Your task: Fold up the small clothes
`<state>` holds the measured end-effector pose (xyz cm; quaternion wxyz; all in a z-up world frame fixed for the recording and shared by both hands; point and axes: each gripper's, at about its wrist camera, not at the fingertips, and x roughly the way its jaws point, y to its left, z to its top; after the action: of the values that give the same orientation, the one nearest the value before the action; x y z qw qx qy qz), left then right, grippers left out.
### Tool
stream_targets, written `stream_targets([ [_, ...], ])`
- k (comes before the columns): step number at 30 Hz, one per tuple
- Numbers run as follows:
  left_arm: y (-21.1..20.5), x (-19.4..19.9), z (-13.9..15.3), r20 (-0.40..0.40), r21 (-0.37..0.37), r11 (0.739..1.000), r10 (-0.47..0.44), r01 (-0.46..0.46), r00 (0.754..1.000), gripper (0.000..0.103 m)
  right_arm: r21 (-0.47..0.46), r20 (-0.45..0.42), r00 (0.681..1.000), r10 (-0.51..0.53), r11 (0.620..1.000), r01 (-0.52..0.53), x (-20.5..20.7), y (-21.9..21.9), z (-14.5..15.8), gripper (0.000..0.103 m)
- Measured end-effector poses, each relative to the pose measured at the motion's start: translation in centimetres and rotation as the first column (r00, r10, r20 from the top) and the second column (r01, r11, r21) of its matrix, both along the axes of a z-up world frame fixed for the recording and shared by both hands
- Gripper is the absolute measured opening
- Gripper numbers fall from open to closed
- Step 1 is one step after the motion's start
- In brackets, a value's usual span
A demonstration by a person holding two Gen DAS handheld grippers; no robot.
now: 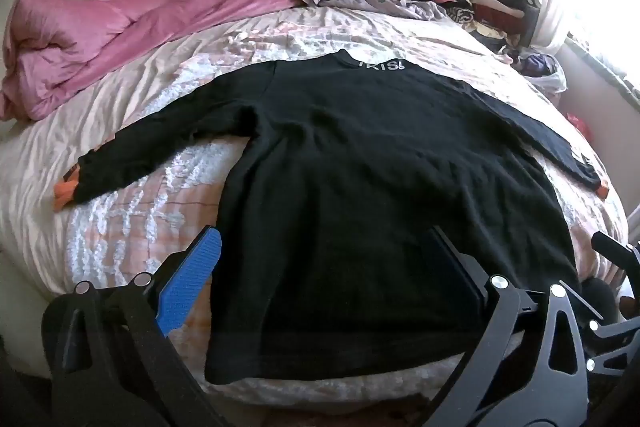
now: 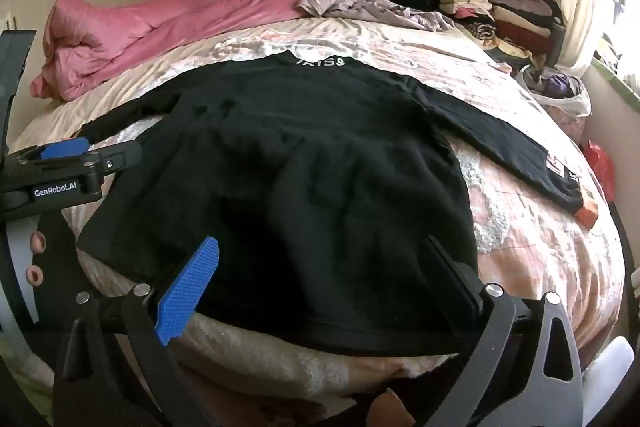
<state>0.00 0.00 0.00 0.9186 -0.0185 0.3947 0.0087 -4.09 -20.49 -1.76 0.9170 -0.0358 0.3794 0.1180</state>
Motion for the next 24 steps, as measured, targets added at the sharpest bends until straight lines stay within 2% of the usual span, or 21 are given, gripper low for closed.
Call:
stream_targets([
  [24, 0.1, 0.0, 0.0, 0.000, -0.001, 1.000, 0.000, 0.000, 1.000, 0.094, -0.001, 0.005, 1.000, -0.027, 1.000, 0.027, 0.1, -0.3, 0.2, 0.099],
])
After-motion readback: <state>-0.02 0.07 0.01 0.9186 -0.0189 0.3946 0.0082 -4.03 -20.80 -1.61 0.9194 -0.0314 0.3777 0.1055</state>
